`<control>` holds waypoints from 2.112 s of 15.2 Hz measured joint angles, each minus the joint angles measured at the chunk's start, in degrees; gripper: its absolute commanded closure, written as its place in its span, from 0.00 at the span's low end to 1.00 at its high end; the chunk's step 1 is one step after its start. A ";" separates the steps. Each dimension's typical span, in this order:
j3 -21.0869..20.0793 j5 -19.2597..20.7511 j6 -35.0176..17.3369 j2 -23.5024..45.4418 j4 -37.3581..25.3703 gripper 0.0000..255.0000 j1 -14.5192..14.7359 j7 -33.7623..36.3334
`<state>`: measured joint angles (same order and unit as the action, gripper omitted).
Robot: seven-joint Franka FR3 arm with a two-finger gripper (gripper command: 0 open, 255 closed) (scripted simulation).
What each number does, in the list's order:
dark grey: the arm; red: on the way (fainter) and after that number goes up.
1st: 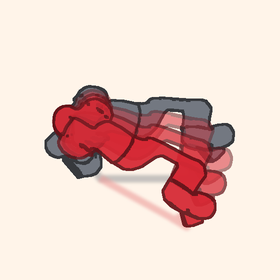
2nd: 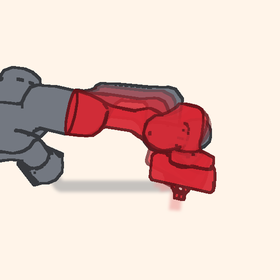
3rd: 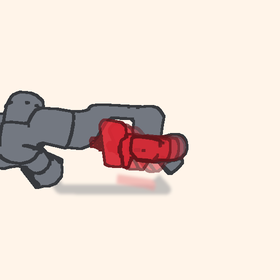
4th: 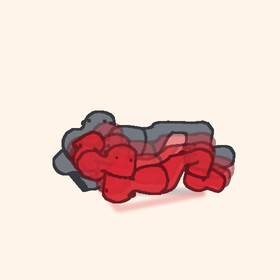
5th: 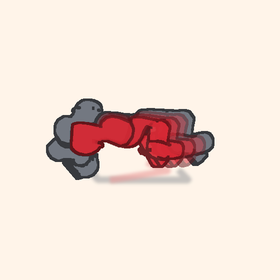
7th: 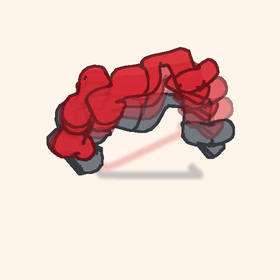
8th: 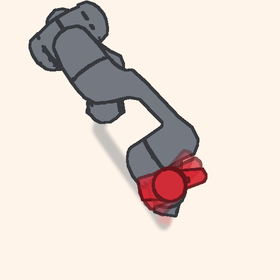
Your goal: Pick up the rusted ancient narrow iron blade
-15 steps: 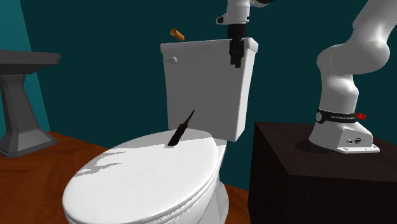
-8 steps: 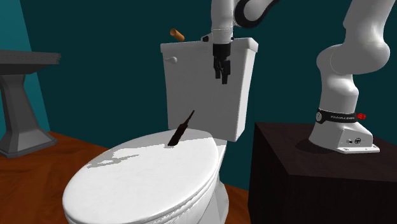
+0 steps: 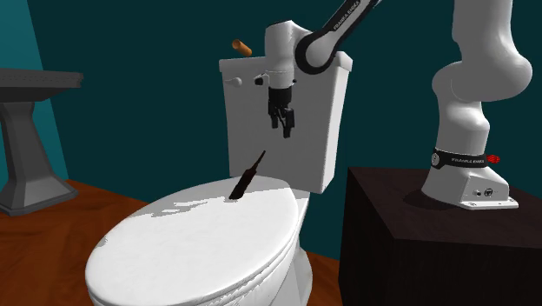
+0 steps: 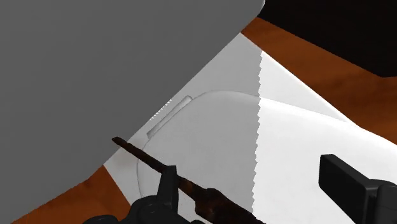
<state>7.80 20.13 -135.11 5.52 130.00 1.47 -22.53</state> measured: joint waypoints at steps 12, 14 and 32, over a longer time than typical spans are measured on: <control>-0.84 5.93 -8.24 25.60 -18.13 0.00 0.05 -8.84; -0.78 6.30 -8.98 27.27 -19.13 0.00 0.10 -8.87; -0.31 7.12 -11.84 31.55 -20.43 1.00 0.39 -7.45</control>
<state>7.50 27.25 -146.95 37.07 109.57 1.86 -29.98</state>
